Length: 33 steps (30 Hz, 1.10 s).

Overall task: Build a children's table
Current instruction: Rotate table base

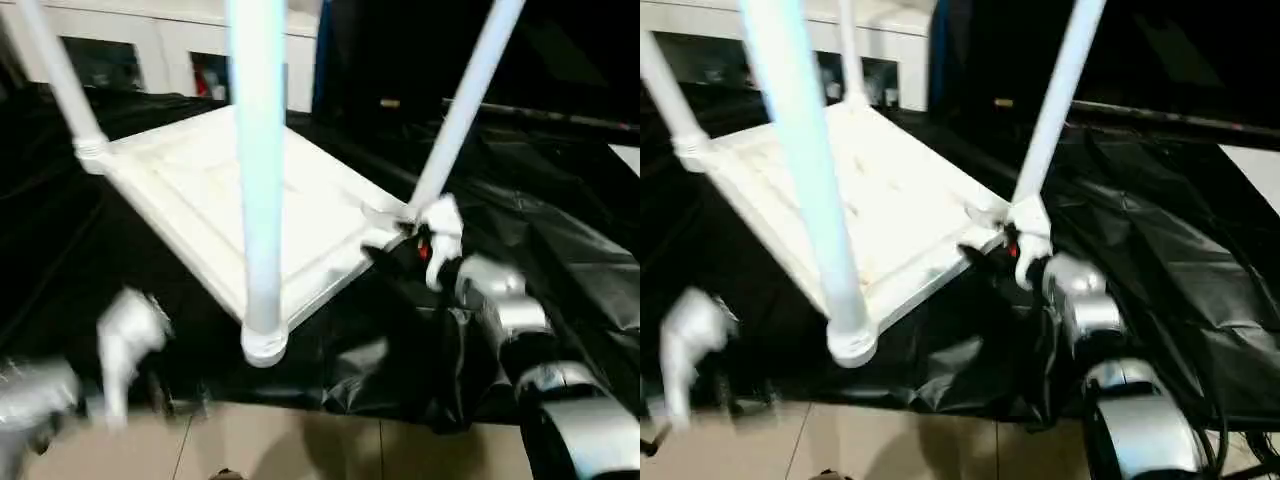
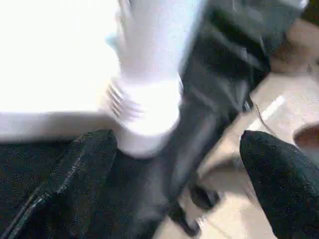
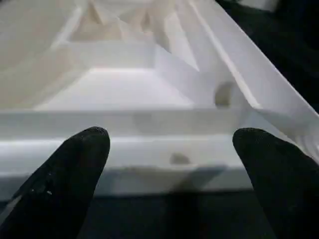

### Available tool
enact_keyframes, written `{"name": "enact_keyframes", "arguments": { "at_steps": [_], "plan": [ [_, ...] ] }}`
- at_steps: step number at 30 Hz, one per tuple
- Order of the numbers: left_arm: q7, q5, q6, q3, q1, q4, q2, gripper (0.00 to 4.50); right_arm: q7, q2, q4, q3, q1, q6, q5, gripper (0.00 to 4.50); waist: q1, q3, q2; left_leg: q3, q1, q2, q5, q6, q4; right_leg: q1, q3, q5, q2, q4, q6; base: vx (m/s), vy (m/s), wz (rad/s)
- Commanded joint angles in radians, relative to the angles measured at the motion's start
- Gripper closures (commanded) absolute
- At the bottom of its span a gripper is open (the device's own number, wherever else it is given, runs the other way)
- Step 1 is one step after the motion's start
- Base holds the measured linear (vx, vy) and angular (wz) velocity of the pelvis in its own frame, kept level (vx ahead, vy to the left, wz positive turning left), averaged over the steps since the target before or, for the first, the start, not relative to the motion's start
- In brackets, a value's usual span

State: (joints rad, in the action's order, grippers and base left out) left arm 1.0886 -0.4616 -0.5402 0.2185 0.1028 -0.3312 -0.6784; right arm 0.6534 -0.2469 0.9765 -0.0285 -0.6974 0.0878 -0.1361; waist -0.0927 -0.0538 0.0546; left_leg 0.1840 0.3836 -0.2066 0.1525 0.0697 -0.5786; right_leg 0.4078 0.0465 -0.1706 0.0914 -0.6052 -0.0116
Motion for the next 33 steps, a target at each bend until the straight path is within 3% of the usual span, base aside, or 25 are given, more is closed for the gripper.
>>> {"name": "enact_keyframes", "arguments": {
  "at_steps": [1, 2, 3, 4, 6, 7, 9, 10, 12, 13, 14, 15, 17, 19, 20, 22, 23, 25, 27, 28, 29, 33],
  "plan": [
    [0.018, -0.046, 0.0, 0.027, -0.025, 0.006, -0.001, 0.03, -0.059, -0.023, -0.024, 0.019, 0.013, -0.022, 0.024, 0.0, 0.005, 0.054, -0.024, -0.004, -0.031, -0.014, 0.421, 0.059, 0.078, -0.024, -0.028, -0.319, 0.024, 0.067, 0.181, 0.0, 0.0, 0.0],
    [0.018, -0.046, 0.0, 0.027, -0.025, 0.006, -0.001, 0.03, -0.059, -0.023, -0.024, 0.019, 0.013, -0.022, 0.024, 0.0, 0.008, 0.053, -0.022, -0.007, -0.029, -0.014, 0.442, 0.062, 0.078, -0.025, -0.029, -0.352, 0.026, 0.068, 0.169, 0.0, 0.0, 0.0],
    [0.024, -0.065, 0.006, 0.036, -0.045, 0.019, -0.001, 0.03, -0.08, -0.022, -0.026, 0.027, 0.02, -0.026, 0.033, 0.0, 0.006, 0.052, -0.036, -0.009, -0.03, -0.013, 0.455, 0.068, 0.078, -0.023, -0.03, -0.367, 0.027, 0.067, 0.164, 0.0, 0.0, 0.0],
    [0.028, -0.087, 0.013, 0.039, -0.077, 0.031, 0.005, 0.03, -0.114, -0.017, -0.016, 0.037, 0.022, -0.033, 0.039, 0.0, 0.009, 0.054, -0.028, -0.007, -0.03, -0.013, 0.466, 0.066, 0.076, -0.021, -0.03, -0.377, 0.026, 0.072, 0.16, 0.0, 0.0, 0.0],
    [0.03, -0.1, 0.017, 0.04, -0.097, 0.038, 0.01, 0.03, -0.133, -0.014, -0.009, 0.043, 0.023, -0.036, 0.042, 0.0, 0.008, 0.056, -0.03, -0.01, -0.034, -0.012, 0.475, 0.072, 0.075, -0.02, -0.03, -0.386, 0.026, 0.072, 0.156, 0.0, 0.0, 0.0],
    [0.029, -0.128, 0.008, 0.032, -0.134, 0.037, 0.03, 0.03, -0.155, -0.009, 0.004, 0.04, 0.019, -0.037, 0.049, 0.0, 0.009, 0.053, -0.036, -0.01, -0.035, -0.012, 0.492, 0.077, 0.076, -0.017, -0.028, -0.391, 0.024, 0.074, 0.158, 0.0, 0.0, 0.0],
    [0.028, -0.146, 0.001, 0.026, -0.157, 0.034, 0.043, 0.03, -0.167, -0.005, 0.012, 0.037, 0.016, -0.037, 0.053, 0.0, 0.007, 0.056, -0.033, -0.01, -0.034, -0.01, 0.486, 0.076, 0.072, -0.02, -0.029, -0.383, 0.027, 0.071, 0.167, 0.0, 0.0, 0.0],
    [0.027, -0.167, -0.008, 0.011, -0.19, 0.033, 0.065, 0.03, -0.186, 0.0, 0.023, 0.027, 0.01, -0.038, 0.06, 0.0, 0.009, 0.054, -0.036, -0.011, -0.029, -0.011, 0.482, 0.072, 0.073, -0.022, -0.029, -0.388, 0.028, 0.071, 0.165, 0.0, 0.0, 0.0],
    [0.024, -0.182, -0.016, -0.021, -0.235, 0.036, 0.101, 0.03, -0.217, 0.012, 0.042, 0.022, -0.003, -0.043, 0.064, 0.0, 0.009, 0.057, -0.039, -0.009, -0.038, -0.012, 0.476, 0.079, 0.071, -0.018, -0.029, -0.384, 0.026, 0.072, 0.166, 0.0, 0.0, 0.0],
    [0.02, -0.181, -0.017, -0.048, -0.267, 0.044, 0.127, 0.03, -0.239, 0.022, 0.054, 0.019, -0.013, -0.048, 0.066, 0.0, 0.007, 0.056, -0.045, -0.01, -0.035, -0.011, 0.481, 0.079, 0.071, -0.018, -0.03, -0.368, 0.026, 0.069, 0.174, 0.0, 0.0, 0.0],
    [0.011, -0.164, -0.008, -0.077, -0.296, 0.059, 0.148, 0.03, -0.258, 0.032, 0.065, 0.016, -0.021, -0.053, 0.069, 0.0, 0.012, 0.055, -0.041, -0.011, -0.03, -0.011, 0.48, 0.079, 0.073, -0.021, -0.028, -0.369, 0.025, 0.069, 0.172, 0.0, 0.0, 0.0],
    [0.008, -0.153, -0.001, -0.088, -0.306, 0.069, 0.156, 0.03, -0.264, 0.038, 0.067, 0.016, -0.023, -0.054, 0.072, 0.0, 0.008, 0.058, -0.04, -0.011, -0.036, -0.011, 0.483, 0.08, 0.07, -0.02, -0.028, -0.381, 0.027, 0.07, 0.168, 0.0, 0.0, 0.0],
    [0.005, -0.139, 0.009, -0.103, -0.318, 0.083, 0.166, 0.03, -0.272, 0.046, 0.071, 0.015, -0.025, -0.055, 0.076, 0.0, 0.011, 0.059, -0.043, -0.012, -0.028, -0.01, 0.465, 0.077, 0.071, -0.026, -0.028, -0.368, 0.028, 0.068, 0.164, 0.0, 0.0, 0.0],
    [-0.026, -0.06, 0.074, -0.158, -0.371, 0.165, 0.207, 0.03, -0.263, 0.087, 0.077, 0.004, -0.03, -0.048, 0.087, 0.0, 0.009, 0.062, -0.05, -0.009, -0.032, -0.01, 0.441, 0.073, 0.068, -0.024, -0.03, -0.332, 0.027, 0.065, 0.169, 0.0, 0.0, 0.0],
    [-0.037, -0.03, 0.101, -0.182, -0.396, 0.198, 0.227, 0.03, -0.254, 0.107, 0.079, -0.003, -0.033, -0.042, 0.091, 0.0, 0.011, 0.061, -0.049, -0.009, -0.03, -0.01, 0.438, 0.069, 0.07, -0.023, -0.03, -0.329, 0.024, 0.068, 0.169, 0.0, 0.0, 0.0],
    [-0.043, -0.015, 0.113, -0.2, -0.415, 0.217, 0.243, 0.03, -0.246, 0.122, 0.081, -0.009, -0.036, -0.034, 0.093, 0.0, 0.009, 0.064, -0.049, -0.011, -0.028, -0.011, 0.424, 0.071, 0.07, -0.03, -0.03, -0.312, 0.029, 0.064, 0.173, 0.0, 0.0, 0.0],
    [-0.05, -0.012, 0.112, -0.219, -0.434, 0.226, 0.26, 0.03, -0.245, 0.135, 0.088, -0.01, -0.043, -0.03, 0.095, 0.0, 0.015, 0.066, -0.049, -0.014, -0.016, -0.01, 0.39, 0.072, 0.073, -0.04, -0.027, -0.278, 0.03, 0.056, 0.183, 0.0, 0.0, 0.0],
    [-0.056, -0.006, 0.115, -0.283, -0.48, 0.235, 0.318, 0.03, -0.249, 0.169, 0.113, -0.011, -0.071, -0.022, 0.096, 0.0, 0.015, 0.066, -0.049, -0.01, -0.028, -0.012, 0.395, 0.065, 0.068, -0.031, -0.029, -0.257, 0.03, 0.059, 0.204, 0.0, 0.0, 0.0],
    [-0.057, 0.005, 0.129, -0.333, -0.513, 0.252, 0.362, 0.03, -0.254, 0.187, 0.131, -0.014, -0.09, -0.017, 0.099, 0.0, 0.015, 0.067, -0.05, -0.01, -0.023, -0.012, 0.387, 0.061, 0.068, -0.035, -0.028, -0.252, 0.031, 0.056, 0.214, 0.0, 0.0, 0.0],
    [-0.057, 0.005, 0.129, -0.333, -0.513, 0.252, 0.362, 0.03, -0.254, 0.187, 0.131, -0.014, -0.09, -0.017, 0.099, 0.0, 0.02, 0.066, -0.043, -0.009, -0.02, -0.014, 0.382, 0.057, 0.07, -0.037, -0.029, -0.247, 0.031, 0.058, 0.215, 0.0, 0.0, 0.0],
    [-0.06, 0.019, 0.14, -0.364, -0.531, 0.265, 0.39, 0.03, -0.252, 0.192, 0.136, -0.016, -0.097, -0.015, 0.099, 0.0, 0.022, 0.068, -0.043, -0.01, -0.015, -0.011, 0.346, 0.049, 0.069, -0.042, -0.028, -0.219, 0.031, 0.054, 0.211, 0.0, 0.0, 0.0],
    [-0.056, 0.061, 0.187, -0.436, -0.579, 0.327, 0.473, 0.03, -0.257, 0.198, 0.147, -0.015, -0.108, -0.013, 0.115, 0.0, 0.026, 0.072, -0.043, -0.006, -0.013, -0.01, 0.282, 0.031, 0.062, -0.047, -0.027, -0.137, 0.03, 0.049, 0.233, 0.0, 0.0, 0.0]
  ]
}}
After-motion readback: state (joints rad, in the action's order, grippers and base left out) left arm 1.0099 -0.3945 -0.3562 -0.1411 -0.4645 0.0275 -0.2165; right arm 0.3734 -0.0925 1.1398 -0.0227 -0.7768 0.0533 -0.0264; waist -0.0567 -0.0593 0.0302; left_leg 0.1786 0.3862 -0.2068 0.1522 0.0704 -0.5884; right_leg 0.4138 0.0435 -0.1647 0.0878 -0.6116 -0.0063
